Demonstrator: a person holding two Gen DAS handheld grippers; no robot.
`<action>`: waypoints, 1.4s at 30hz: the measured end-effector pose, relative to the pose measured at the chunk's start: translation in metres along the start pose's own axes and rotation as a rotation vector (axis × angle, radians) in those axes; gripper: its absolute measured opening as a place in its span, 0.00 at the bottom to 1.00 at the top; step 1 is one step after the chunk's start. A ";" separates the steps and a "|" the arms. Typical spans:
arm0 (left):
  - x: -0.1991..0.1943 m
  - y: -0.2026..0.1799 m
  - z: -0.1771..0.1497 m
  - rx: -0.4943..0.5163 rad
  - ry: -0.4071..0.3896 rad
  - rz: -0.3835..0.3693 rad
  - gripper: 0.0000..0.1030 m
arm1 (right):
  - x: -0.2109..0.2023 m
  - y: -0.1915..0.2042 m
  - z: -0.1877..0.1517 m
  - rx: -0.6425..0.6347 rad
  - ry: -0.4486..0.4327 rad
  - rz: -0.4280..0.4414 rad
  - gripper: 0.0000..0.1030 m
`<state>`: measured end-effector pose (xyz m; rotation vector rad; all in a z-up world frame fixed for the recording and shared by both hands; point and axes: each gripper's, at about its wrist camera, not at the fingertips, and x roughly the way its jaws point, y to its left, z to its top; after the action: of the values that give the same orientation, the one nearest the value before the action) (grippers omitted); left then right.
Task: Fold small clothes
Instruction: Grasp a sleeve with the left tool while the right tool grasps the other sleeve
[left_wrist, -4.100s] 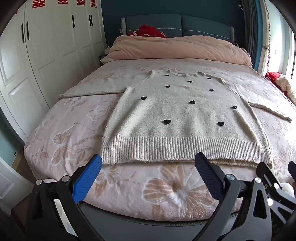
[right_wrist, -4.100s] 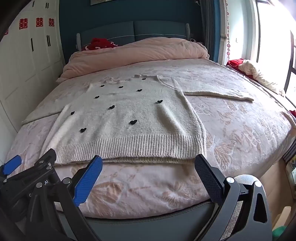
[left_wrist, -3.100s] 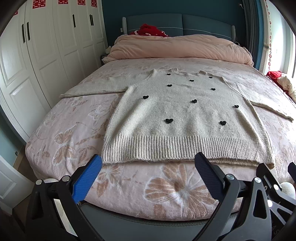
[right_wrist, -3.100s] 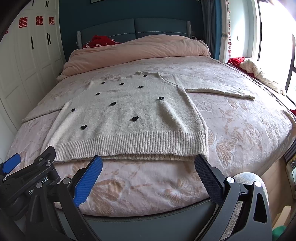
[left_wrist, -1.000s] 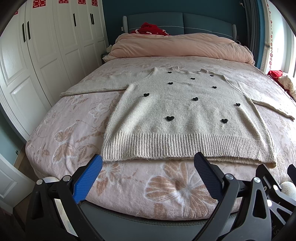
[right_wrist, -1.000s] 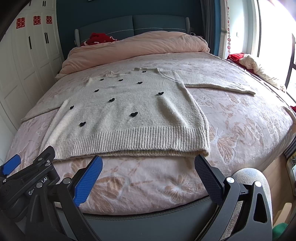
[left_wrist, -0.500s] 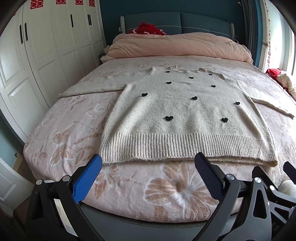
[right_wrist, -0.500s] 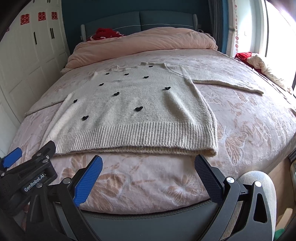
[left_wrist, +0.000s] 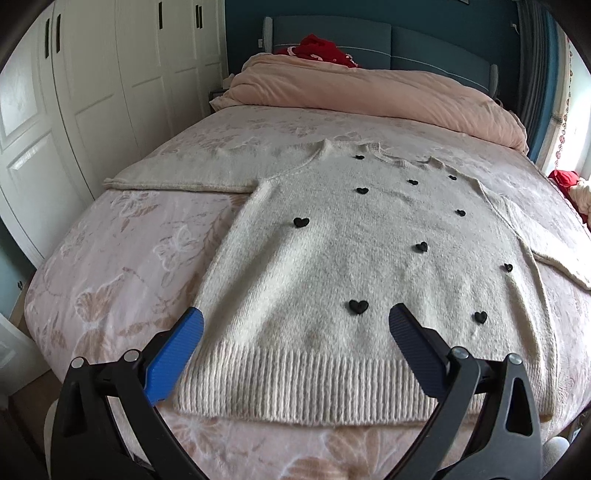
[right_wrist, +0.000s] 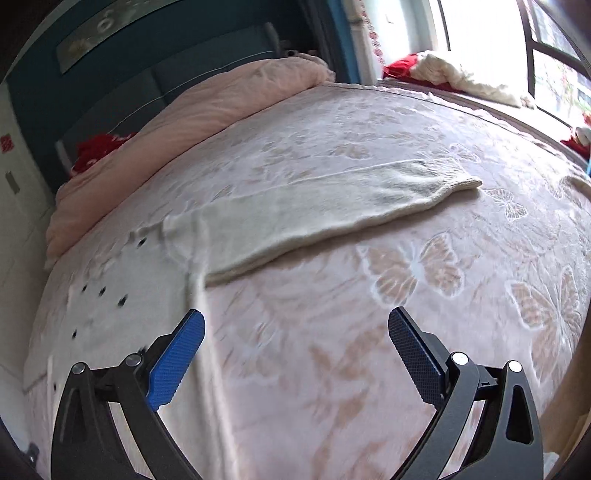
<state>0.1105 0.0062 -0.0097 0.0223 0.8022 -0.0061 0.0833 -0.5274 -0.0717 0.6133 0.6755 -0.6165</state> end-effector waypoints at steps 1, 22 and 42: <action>0.003 -0.005 0.003 0.015 -0.010 0.008 0.95 | 0.017 -0.015 0.018 0.048 0.002 -0.016 0.95; 0.048 -0.028 0.015 0.047 0.006 -0.050 0.95 | 0.055 0.087 0.130 0.034 -0.167 0.336 0.12; 0.195 -0.006 0.155 -0.329 0.143 -0.433 0.95 | 0.074 0.209 -0.038 -0.245 0.211 0.409 0.54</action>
<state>0.3574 -0.0023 -0.0421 -0.4667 0.9304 -0.2849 0.2583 -0.3870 -0.0845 0.5702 0.7816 -0.0861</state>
